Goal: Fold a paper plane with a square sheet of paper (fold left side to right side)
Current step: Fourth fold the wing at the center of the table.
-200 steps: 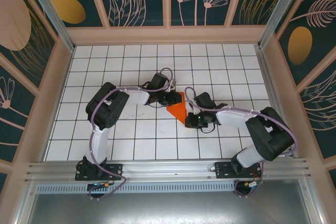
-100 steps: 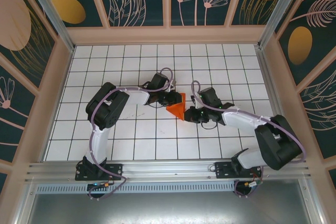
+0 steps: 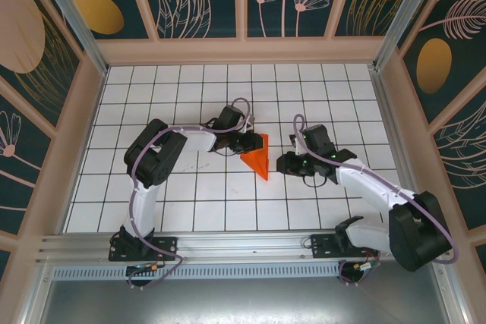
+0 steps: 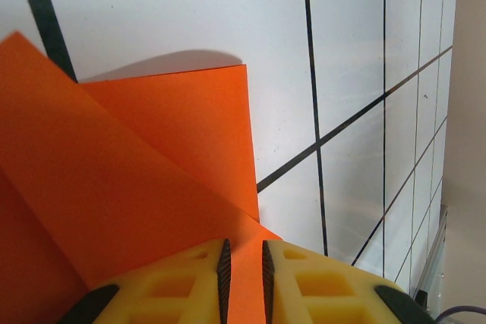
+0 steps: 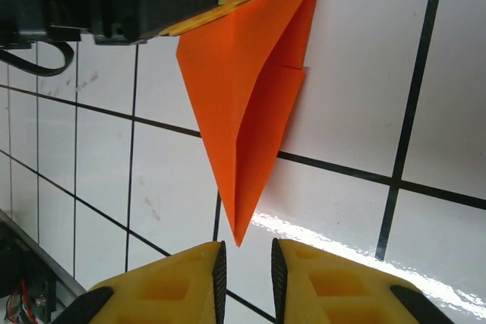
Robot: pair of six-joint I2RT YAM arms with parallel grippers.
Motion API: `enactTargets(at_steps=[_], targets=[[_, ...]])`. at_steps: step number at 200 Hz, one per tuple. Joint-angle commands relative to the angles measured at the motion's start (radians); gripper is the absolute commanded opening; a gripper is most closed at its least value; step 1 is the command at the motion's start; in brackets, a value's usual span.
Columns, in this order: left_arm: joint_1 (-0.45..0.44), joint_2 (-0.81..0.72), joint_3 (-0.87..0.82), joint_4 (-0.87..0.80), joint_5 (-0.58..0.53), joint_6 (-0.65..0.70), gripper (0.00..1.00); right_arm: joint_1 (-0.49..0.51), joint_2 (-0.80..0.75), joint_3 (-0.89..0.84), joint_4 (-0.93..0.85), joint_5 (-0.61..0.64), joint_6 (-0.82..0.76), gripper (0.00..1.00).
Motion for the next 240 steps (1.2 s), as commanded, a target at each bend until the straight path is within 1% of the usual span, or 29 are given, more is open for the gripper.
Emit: enactTargets(at_steps=[1,12,32,56,64,91,119,170,202,230,240], targets=[[0.002,0.040,-0.016,-0.107,-0.097,0.027,0.23,0.001,0.023,-0.027,0.112,-0.101,0.055,0.25],[0.001,0.039,-0.015,-0.109,-0.098,0.029,0.23,0.015,0.063,-0.027,0.204,-0.145,0.087,0.23],[0.001,0.039,-0.016,-0.109,-0.100,0.027,0.23,0.048,0.146,0.002,0.317,-0.157,0.124,0.21],[0.001,0.044,-0.018,-0.106,-0.099,0.024,0.23,0.069,0.253,0.060,0.366,-0.143,0.128,0.21],[0.001,0.045,-0.018,-0.107,-0.099,0.025,0.23,0.091,0.288,0.075,0.370,-0.141,0.124,0.21],[0.002,0.041,-0.016,-0.107,-0.100,0.024,0.23,0.102,0.384,0.113,0.318,-0.083,0.097,0.21],[0.001,0.037,-0.016,-0.108,-0.101,0.023,0.23,0.103,0.429,0.114,0.253,-0.019,0.082,0.20],[0.002,0.030,-0.002,-0.116,-0.104,0.029,0.23,0.106,0.474,0.067,0.219,-0.001,0.091,0.19],[0.002,0.025,0.021,-0.140,-0.119,0.046,0.24,0.105,0.469,0.055,0.143,0.068,0.088,0.11],[0.009,0.013,0.041,-0.153,-0.130,0.060,0.24,0.107,0.462,0.034,0.112,0.088,0.091,0.00],[0.013,-0.004,0.043,-0.146,-0.132,0.065,0.24,0.106,0.462,0.024,0.102,0.104,0.090,0.00]])
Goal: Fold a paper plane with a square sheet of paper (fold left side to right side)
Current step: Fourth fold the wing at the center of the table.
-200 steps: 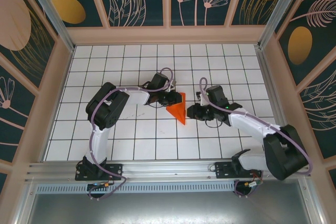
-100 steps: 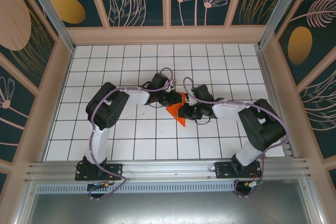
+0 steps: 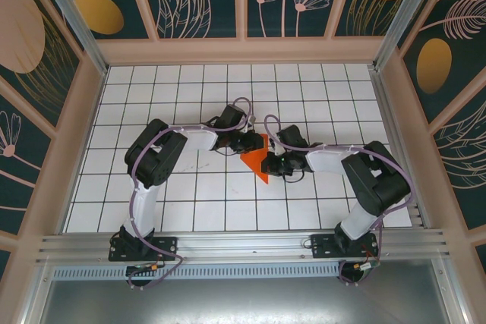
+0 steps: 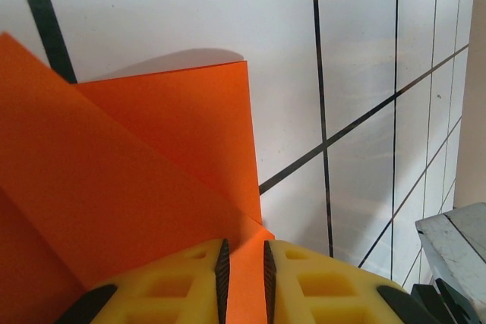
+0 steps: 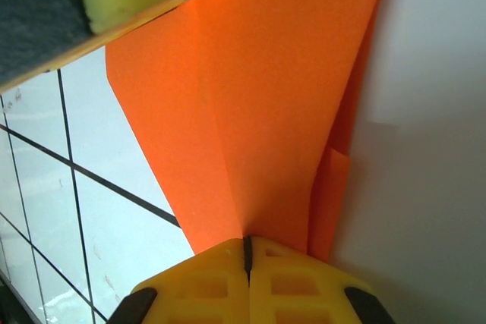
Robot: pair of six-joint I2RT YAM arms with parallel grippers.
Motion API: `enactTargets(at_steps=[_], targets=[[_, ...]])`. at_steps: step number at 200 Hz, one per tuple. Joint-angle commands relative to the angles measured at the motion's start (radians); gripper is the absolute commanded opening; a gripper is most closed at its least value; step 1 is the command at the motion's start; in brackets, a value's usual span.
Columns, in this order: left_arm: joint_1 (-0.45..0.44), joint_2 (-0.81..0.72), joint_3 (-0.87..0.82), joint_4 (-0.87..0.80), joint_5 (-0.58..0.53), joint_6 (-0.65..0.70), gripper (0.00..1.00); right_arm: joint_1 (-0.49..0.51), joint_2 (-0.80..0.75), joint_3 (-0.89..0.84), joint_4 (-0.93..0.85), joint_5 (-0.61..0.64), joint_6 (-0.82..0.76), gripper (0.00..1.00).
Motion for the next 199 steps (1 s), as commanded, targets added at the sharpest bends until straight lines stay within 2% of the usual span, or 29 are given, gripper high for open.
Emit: enactTargets(at_steps=[1,40,71,96,124,199], targets=[[0.021,-0.005,0.008,-0.077,-0.106,0.047,0.25,0.006,0.015,-0.061,-0.159,0.100,-0.012,0.00],[0.035,-0.139,-0.018,-0.027,-0.128,0.098,0.26,0.007,0.031,-0.088,-0.154,0.136,-0.009,0.00],[0.033,-0.219,-0.117,0.099,-0.021,0.085,0.24,0.011,0.041,-0.078,-0.149,0.144,-0.010,0.00],[0.012,-0.213,-0.190,0.205,0.066,0.030,0.21,0.015,0.044,-0.071,-0.152,0.146,-0.015,0.00],[-0.025,-0.181,-0.234,0.286,0.102,-0.015,0.17,0.019,0.048,-0.070,-0.156,0.149,-0.015,0.00],[-0.043,-0.102,-0.256,0.295,0.078,-0.047,0.15,0.033,0.061,-0.055,-0.176,0.160,-0.017,0.00]])
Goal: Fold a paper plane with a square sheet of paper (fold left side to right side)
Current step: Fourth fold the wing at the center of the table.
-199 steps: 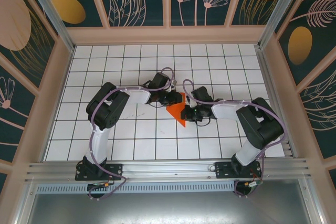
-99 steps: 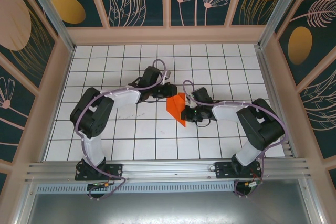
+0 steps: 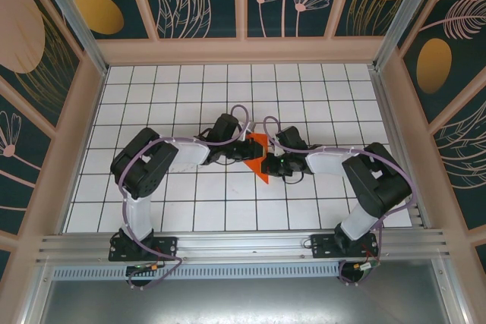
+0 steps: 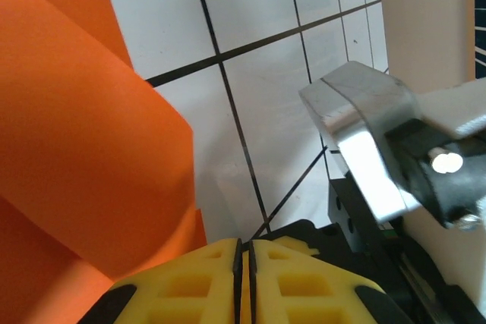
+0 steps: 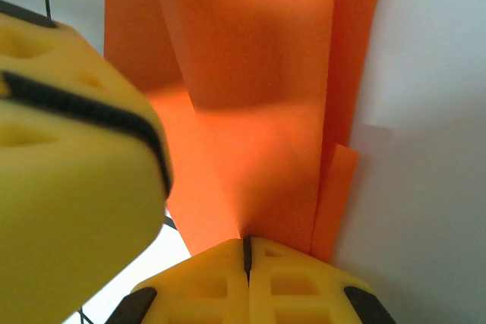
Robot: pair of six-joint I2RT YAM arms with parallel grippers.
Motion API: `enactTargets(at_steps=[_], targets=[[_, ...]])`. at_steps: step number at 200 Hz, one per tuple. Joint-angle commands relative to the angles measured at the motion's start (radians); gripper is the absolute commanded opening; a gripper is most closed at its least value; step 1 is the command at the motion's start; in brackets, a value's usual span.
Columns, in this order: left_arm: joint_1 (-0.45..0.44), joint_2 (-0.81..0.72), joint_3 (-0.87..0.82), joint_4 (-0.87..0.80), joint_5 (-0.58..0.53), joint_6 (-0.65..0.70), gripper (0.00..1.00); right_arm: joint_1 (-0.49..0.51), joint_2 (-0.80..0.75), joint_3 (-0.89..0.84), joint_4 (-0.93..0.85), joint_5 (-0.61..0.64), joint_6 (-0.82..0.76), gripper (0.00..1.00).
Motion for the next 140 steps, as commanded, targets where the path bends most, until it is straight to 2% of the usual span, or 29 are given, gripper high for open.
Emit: enactTargets(at_steps=[1,30,83,140], targets=[[0.000,0.049,-0.007,0.025,-0.005,-0.015,0.15,0.013,0.072,-0.040,-0.194,0.121,-0.016,0.00],[0.000,0.075,-0.006,0.015,-0.018,-0.006,0.15,0.017,0.081,-0.033,-0.209,0.127,-0.020,0.00],[0.007,0.110,0.063,-0.123,-0.158,0.047,0.12,0.019,0.083,-0.023,-0.248,0.139,-0.035,0.00],[0.066,0.160,0.173,-0.192,-0.179,0.106,0.12,0.019,0.084,-0.035,-0.272,0.148,-0.047,0.00]])
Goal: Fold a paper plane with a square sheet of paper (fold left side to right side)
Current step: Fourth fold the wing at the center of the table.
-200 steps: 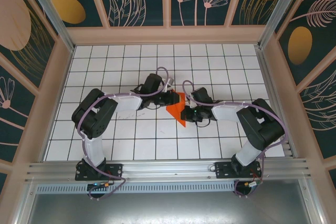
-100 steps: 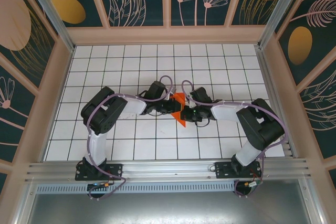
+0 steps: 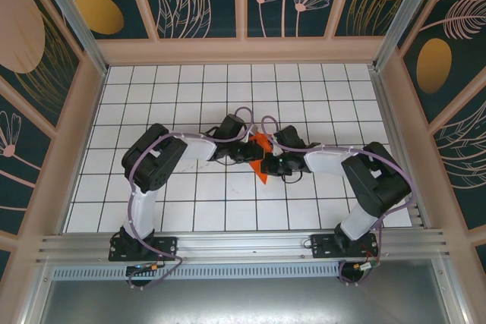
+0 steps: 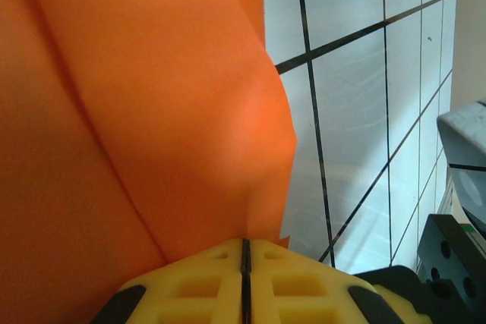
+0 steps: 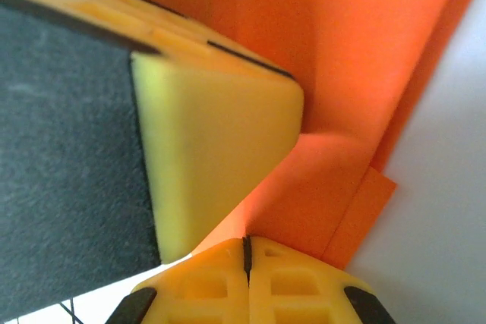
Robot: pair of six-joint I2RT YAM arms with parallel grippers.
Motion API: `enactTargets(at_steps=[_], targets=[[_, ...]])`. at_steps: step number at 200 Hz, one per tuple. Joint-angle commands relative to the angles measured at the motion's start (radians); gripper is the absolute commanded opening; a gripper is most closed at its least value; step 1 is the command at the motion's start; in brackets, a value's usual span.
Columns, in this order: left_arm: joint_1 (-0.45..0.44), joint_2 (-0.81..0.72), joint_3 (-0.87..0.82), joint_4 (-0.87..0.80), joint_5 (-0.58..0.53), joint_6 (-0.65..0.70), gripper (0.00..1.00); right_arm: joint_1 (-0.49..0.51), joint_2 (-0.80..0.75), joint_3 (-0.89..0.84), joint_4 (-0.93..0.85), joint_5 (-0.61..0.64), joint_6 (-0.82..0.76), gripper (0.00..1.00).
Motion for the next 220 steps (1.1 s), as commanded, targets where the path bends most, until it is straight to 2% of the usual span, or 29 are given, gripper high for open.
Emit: enactTargets(at_steps=[1,72,183,220], targets=[[0.067,0.057,0.059,-0.046,-0.132,0.072,0.12,0.008,0.076,-0.062,-0.228,0.124,-0.026,0.00],[0.147,0.151,0.242,-0.138,-0.119,0.135,0.13,0.008,0.071,-0.084,-0.235,0.132,-0.026,0.00],[0.231,0.325,0.581,-0.338,-0.202,0.202,0.14,0.006,0.044,-0.105,-0.279,0.147,-0.048,0.00],[0.248,0.262,0.564,-0.330,-0.217,0.224,0.16,-0.008,0.004,-0.102,-0.278,0.161,-0.072,0.00]])
